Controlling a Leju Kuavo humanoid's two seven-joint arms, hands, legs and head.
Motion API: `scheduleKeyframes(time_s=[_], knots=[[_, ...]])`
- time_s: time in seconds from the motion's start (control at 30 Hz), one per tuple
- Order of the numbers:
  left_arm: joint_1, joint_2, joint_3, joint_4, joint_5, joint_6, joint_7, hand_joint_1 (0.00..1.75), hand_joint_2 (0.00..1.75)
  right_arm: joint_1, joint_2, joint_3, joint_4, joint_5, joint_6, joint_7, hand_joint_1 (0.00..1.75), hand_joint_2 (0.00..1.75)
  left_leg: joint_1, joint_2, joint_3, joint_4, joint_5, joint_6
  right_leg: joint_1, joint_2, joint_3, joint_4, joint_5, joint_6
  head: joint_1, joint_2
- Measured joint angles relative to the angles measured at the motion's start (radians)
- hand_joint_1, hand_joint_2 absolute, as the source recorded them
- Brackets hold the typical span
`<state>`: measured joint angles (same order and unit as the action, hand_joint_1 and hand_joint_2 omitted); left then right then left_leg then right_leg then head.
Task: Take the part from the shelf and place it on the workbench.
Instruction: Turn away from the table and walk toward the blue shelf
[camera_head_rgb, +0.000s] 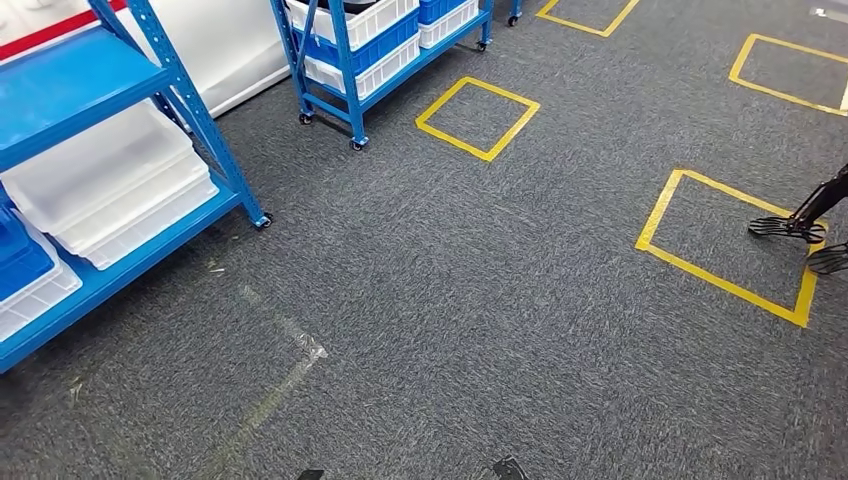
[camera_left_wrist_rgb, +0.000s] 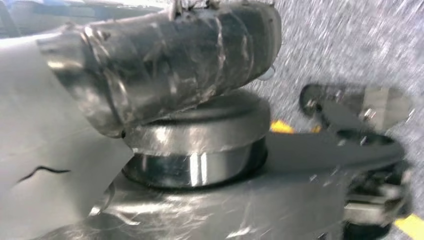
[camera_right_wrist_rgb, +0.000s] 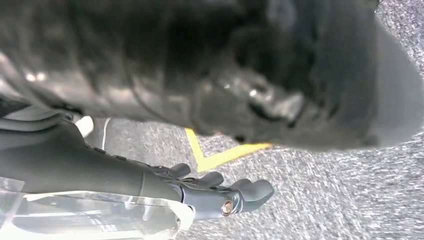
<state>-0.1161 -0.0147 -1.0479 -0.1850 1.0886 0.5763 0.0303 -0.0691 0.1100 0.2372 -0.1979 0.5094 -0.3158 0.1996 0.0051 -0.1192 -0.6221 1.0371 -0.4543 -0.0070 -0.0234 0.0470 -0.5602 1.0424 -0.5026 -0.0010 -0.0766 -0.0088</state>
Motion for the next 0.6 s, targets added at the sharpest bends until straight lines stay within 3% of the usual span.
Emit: scheduleKeyframes(time_s=[0.03,0.1,0.17,0.2,0.23,0.27,0.33,0.4,0.47,0.53,0.6], knots=[[0.0,0.0,-0.003,0.0,-0.005,-0.001,0.003,0.0,0.0,-0.001,0.0,0.001,0.0,-0.002,0.004,0.0,0.0,0.0,-0.001,0.027,-0.013,0.027,-0.015,-0.006,-0.001,-0.012,0.005,-0.004,0.002,-0.007,-0.003,0.0],[-0.003,0.0,-0.011,0.0,-0.012,-0.003,0.008,0.0,0.0,0.001,0.0,0.001,0.0,-0.006,0.008,0.0,0.0,0.0,-0.002,0.087,-0.066,0.138,-0.072,-0.015,0.001,-0.041,0.01,-0.008,0.001,-0.016,-0.01,0.0],[-0.006,0.0,-0.015,0.0,-0.014,-0.004,0.011,0.0,0.0,0.005,0.0,0.002,0.0,-0.009,0.009,0.0,0.0,0.0,0.001,0.106,-0.123,0.25,-0.113,-0.02,0.004,-0.074,0.012,-0.008,-0.003,-0.02,-0.011,0.0],[-0.005,0.0,-0.017,0.0,-0.015,-0.004,0.012,0.0,0.0,0.005,-0.001,0.002,0.0,-0.009,0.008,0.0,0.0,0.0,0.003,0.11,-0.131,0.263,-0.108,-0.021,0.004,-0.089,0.013,-0.007,-0.005,-0.02,-0.011,0.0],[-0.005,0.001,-0.018,0.0,-0.016,-0.004,0.013,0.0,0.0,0.005,-0.001,0.003,0.0,-0.01,0.008,0.0,0.0,0.0,0.003,0.115,-0.117,0.237,-0.086,-0.02,0.005,-0.102,0.016,-0.007,-0.008,-0.019,-0.011,0.0],[-0.004,0.001,-0.019,0.0,-0.017,-0.004,0.013,0.0,0.0,0.004,0.0,0.004,0.0,-0.01,0.008,0.0,0.0,0.0,0.003,0.125,-0.084,0.177,-0.052,-0.018,0.005,-0.115,0.021,-0.007,-0.012,-0.018,-0.011,0.0],[-0.004,0.001,-0.021,0.0,-0.019,-0.004,0.014,0.0,0.0,0.003,0.0,0.006,0.0,-0.01,0.008,0.0,0.0,0.0,-0.004,0.166,-0.013,0.046,-0.005,-0.006,0.008,-0.136,0.032,-0.007,-0.021,-0.01,-0.011,0.0],[-0.006,0.001,-0.022,0.0,-0.022,-0.005,0.015,0.0,0.0,0.002,0.0,0.008,0.0,-0.013,0.008,0.0,0.0,0.0,-0.013,0.184,0.014,-0.007,0.001,0.007,0.013,-0.153,0.039,-0.009,-0.028,-0.001,-0.009,0.0],[-0.004,0.001,-0.025,0.0,-0.024,-0.005,0.016,0.0,0.0,0.0,0.001,0.009,0.0,-0.017,0.008,0.0,0.0,0.0,-0.014,0.162,0.016,-0.013,0.004,0.018,0.014,-0.166,0.046,-0.013,-0.032,0.009,-0.008,0.0],[-0.003,0.0,-0.028,0.0,-0.025,-0.007,0.017,0.0,0.0,-0.002,0.0,0.01,-0.001,-0.019,0.007,0.0,0.0,0.0,-0.008,0.142,0.023,-0.026,0.009,0.03,0.011,-0.131,0.04,0.01,-0.054,0.017,-0.005,0.0],[-0.006,0.0,-0.03,0.0,-0.025,-0.009,0.018,0.0,0.0,-0.001,0.0,0.011,-0.001,-0.02,0.007,0.0,0.0,0.0,-0.005,0.121,0.027,-0.033,0.012,0.039,0.008,-0.075,-0.008,0.112,-0.106,0.022,0.001,0.0]])
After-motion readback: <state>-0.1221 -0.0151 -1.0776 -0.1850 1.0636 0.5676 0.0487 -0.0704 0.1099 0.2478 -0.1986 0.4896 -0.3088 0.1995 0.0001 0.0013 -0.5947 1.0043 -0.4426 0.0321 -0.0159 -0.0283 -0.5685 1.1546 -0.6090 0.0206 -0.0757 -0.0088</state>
